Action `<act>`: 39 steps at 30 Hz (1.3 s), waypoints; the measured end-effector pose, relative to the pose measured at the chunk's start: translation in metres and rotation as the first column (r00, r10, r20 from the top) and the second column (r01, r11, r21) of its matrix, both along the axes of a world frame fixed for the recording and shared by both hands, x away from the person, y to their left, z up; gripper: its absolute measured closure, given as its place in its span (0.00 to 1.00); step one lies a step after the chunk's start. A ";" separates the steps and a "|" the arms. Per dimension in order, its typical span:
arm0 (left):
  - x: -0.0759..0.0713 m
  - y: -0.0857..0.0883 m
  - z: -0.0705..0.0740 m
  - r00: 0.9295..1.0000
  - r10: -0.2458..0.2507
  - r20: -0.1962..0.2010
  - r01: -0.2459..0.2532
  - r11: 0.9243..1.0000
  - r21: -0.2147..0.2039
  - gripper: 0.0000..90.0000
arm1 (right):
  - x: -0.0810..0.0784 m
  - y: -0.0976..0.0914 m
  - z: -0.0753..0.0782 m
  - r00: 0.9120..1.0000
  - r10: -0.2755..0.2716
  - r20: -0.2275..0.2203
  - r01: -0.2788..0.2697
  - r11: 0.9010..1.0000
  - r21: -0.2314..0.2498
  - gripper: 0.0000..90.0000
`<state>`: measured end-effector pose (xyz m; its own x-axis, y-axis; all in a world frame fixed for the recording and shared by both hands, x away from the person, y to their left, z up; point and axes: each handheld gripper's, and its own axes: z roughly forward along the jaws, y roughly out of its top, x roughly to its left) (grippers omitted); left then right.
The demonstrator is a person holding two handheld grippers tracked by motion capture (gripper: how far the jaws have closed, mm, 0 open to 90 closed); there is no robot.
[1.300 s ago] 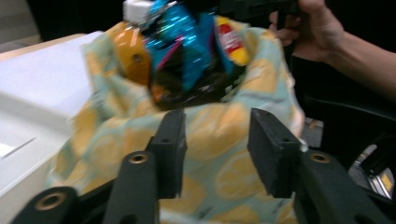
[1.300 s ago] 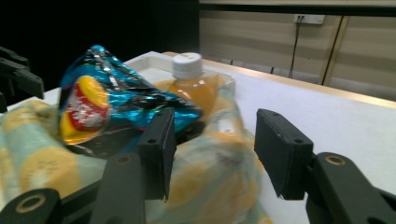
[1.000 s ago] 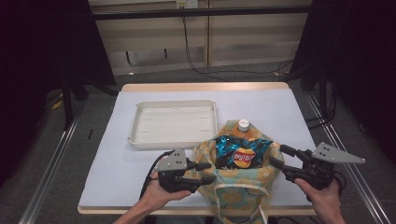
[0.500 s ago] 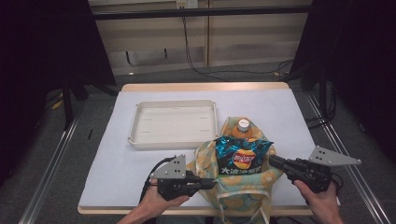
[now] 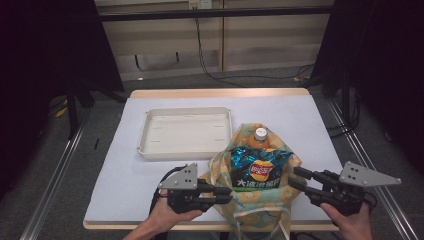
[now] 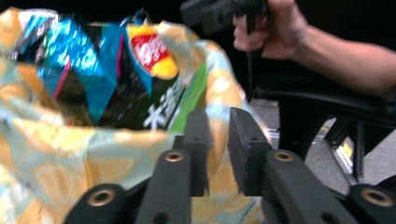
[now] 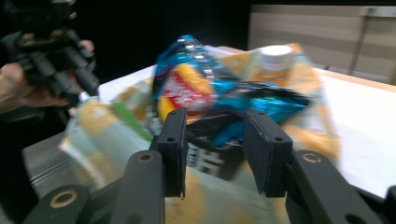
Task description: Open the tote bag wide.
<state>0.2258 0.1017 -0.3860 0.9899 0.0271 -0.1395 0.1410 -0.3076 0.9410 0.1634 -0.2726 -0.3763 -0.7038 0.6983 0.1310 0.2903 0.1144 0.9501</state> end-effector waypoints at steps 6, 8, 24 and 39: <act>-0.009 -0.014 -0.015 0.998 -0.058 -0.008 0.058 0.996 0.074 0.88 | -0.001 0.020 -0.012 0.995 0.086 -0.056 -0.088 0.995 -0.042 0.61; -0.009 -0.016 -0.023 0.998 -0.069 -0.015 0.070 0.992 0.105 0.92 | -0.003 0.018 -0.014 0.994 0.087 -0.062 -0.089 0.995 -0.039 0.61; 0.006 -0.018 -0.063 0.997 0.002 -0.075 0.017 0.969 0.247 0.88 | -0.010 0.004 -0.055 0.987 0.032 -0.160 -0.046 0.995 -0.090 0.59; 0.020 -0.004 -0.076 0.995 0.067 -0.076 -0.043 0.958 0.282 0.79 | 0.000 0.016 -0.075 0.976 0.033 -0.214 -0.081 0.972 -0.220 0.56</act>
